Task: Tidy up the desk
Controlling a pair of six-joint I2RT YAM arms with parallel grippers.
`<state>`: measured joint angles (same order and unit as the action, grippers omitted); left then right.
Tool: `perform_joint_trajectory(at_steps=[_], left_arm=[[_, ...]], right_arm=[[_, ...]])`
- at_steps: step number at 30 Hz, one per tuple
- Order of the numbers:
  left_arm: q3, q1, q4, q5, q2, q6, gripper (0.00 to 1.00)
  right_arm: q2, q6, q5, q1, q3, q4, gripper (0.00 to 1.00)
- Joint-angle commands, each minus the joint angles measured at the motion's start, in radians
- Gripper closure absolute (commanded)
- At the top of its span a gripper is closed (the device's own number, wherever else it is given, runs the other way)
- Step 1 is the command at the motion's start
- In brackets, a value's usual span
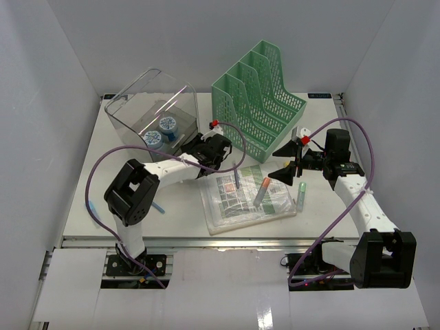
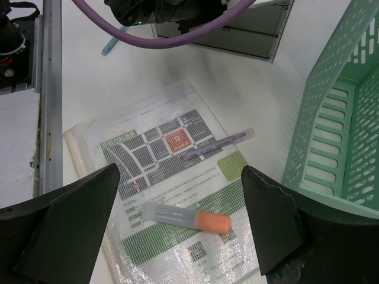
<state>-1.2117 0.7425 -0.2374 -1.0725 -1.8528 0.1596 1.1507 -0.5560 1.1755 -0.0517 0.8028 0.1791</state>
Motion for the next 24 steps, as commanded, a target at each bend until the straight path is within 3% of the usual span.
perform_joint_trajectory(at_steps=[1, 13, 18, 21, 24], left_arm=[[0.013, 0.061, -0.059, 0.045, 0.058, -0.061, 1.0], [-0.015, 0.193, -0.23, 0.072, 0.07, -0.316, 1.0], [-0.037, 0.199, -0.305, 0.092, 0.076, -0.405, 0.98], [-0.058, 0.199, -0.355, 0.134, 0.12, -0.48, 0.79], [-0.051, 0.201, -0.385, 0.253, 0.234, -0.578, 0.53]], right_arm=[[-0.019, 0.007, 0.027, 0.008, -0.005, -0.024, 0.1], [-0.016, 0.007, 0.026, 0.01, -0.002, -0.023, 0.1], [-0.013, 0.007, 0.021, 0.011, -0.004, -0.023, 0.1], [-0.011, 0.007, 0.012, 0.01, -0.004, -0.024, 0.1], [-0.012, 0.005, 0.0, 0.01, -0.002, -0.023, 0.1]])
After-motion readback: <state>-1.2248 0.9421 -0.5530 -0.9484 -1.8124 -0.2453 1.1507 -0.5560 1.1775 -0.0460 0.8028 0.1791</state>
